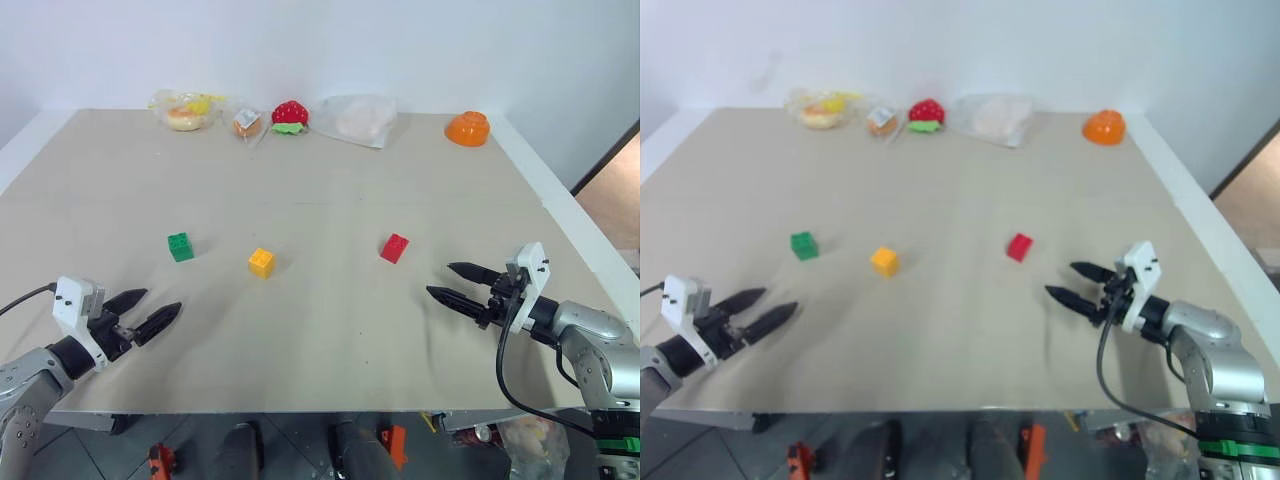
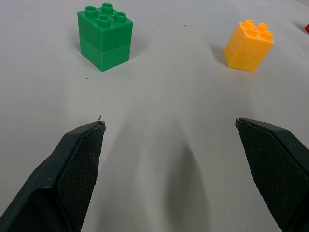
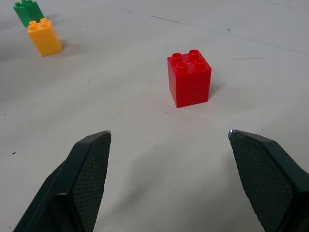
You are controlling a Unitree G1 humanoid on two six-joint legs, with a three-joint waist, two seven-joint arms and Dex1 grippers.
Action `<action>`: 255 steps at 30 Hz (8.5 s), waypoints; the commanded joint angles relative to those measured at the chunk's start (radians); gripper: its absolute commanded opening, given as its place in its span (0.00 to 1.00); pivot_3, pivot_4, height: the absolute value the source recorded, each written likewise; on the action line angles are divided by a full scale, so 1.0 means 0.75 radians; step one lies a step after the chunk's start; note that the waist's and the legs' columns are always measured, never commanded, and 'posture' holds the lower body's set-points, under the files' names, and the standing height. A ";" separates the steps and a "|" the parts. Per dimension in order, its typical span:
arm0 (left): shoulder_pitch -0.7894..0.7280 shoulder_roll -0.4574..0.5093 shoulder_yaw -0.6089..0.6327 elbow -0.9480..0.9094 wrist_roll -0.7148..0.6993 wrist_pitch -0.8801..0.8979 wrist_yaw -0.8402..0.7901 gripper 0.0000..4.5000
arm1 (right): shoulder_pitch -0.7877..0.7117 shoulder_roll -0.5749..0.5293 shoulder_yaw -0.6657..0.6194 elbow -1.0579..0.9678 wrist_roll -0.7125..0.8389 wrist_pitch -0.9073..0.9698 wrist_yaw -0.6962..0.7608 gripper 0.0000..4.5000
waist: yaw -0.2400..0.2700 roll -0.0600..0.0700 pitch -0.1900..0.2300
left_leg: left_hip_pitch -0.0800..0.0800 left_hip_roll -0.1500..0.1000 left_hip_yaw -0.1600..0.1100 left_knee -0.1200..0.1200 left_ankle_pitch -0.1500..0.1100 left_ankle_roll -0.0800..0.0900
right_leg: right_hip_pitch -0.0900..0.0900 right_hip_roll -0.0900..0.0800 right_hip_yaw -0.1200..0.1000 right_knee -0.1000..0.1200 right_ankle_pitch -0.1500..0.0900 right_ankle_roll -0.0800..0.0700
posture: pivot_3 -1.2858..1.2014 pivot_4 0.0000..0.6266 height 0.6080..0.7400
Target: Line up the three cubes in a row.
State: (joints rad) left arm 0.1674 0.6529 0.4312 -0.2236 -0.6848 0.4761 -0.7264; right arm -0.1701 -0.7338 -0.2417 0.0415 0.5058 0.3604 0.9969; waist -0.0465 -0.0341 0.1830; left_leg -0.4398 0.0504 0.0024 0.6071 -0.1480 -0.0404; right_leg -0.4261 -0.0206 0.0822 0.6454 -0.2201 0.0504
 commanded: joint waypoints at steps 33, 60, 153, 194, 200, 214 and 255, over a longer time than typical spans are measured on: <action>-0.556 0.043 -0.497 -0.150 0.083 -0.035 -0.400 1.00 | -0.782 0.222 0.316 0.955 -0.396 -0.481 0.207 0.33 | -0.002 0.000 0.000 | 0.001 0.000 -0.004 -0.004 0.001 0.001 | 0.004 0.006 0.000 0.003 -0.003 0.005 | 0.52 0.24 1.00; -0.445 0.145 -0.343 0.068 0.086 -0.056 -0.492 1.00 | -0.425 0.081 0.467 0.232 -0.300 -0.313 0.569 0.28 | 0.002 0.001 0.000 | 0.002 0.002 -0.005 0.000 0.002 0.001 | 0.004 0.007 -0.002 0.008 -0.003 0.001 | 0.52 0.24 1.00; -1.153 -0.408 -0.941 0.966 0.664 -0.603 -0.815 0.29 | -0.194 -0.080 0.087 -0.470 0.198 0.160 0.183 1.00 | 0.002 0.001 0.000 | -0.003 0.001 -0.008 0.013 0.003 0.004 | 0.007 0.008 -0.002 0.009 0.003 0.007 | 0.52 0.24 1.00; -0.978 -0.290 -0.836 0.698 0.623 -0.478 -0.730 0.99 | -0.292 -0.062 0.147 -0.370 0.186 0.119 0.220 1.00 | 0.003 0.001 0.000 | -0.003 0.001 -0.008 0.014 0.003 0.004 | 0.006 0.008 -0.001 0.009 0.004 0.008 | 0.52 0.24 1.00; -1.017 -0.349 -0.870 0.720 0.645 -0.492 -0.721 0.99 | -0.285 -0.065 0.144 -0.375 0.185 0.121 0.212 1.00 | 0.003 0.001 0.000 | -0.003 0.001 -0.008 0.014 0.003 0.004 | 0.007 0.007 -0.001 0.009 0.004 0.008 | 0.52 0.24 1.00; -1.053 -0.366 -0.869 0.799 0.657 -0.548 -0.732 0.28 | -0.284 -0.062 0.143 -0.374 0.184 0.120 0.201 1.00 | 0.002 0.001 0.000 | -0.003 0.001 -0.008 0.014 0.003 0.004 | 0.007 0.007 -0.001 0.009 0.004 0.008 | 0.52 0.24 1.00; -0.896 -0.076 -0.453 0.153 0.364 0.250 -0.223 0.99 | -0.367 -0.020 0.190 -0.312 0.161 0.108 0.232 1.00 | -0.002 0.001 0.000 | -0.003 0.001 -0.009 0.011 0.001 0.001 | 0.004 0.009 -0.001 0.009 0.006 0.010 | 0.52 0.24 1.00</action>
State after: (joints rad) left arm -0.5202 0.5659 0.0585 -0.0046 -0.3480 0.6052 -0.8531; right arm -0.4181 -0.7448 -0.0837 -0.1872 0.6150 0.4516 1.1575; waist -0.0482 -0.0332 0.1828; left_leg -0.4418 0.0511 -0.0044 0.6154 -0.1477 -0.0402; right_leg -0.4233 -0.0142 0.0816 0.6518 -0.2165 0.0578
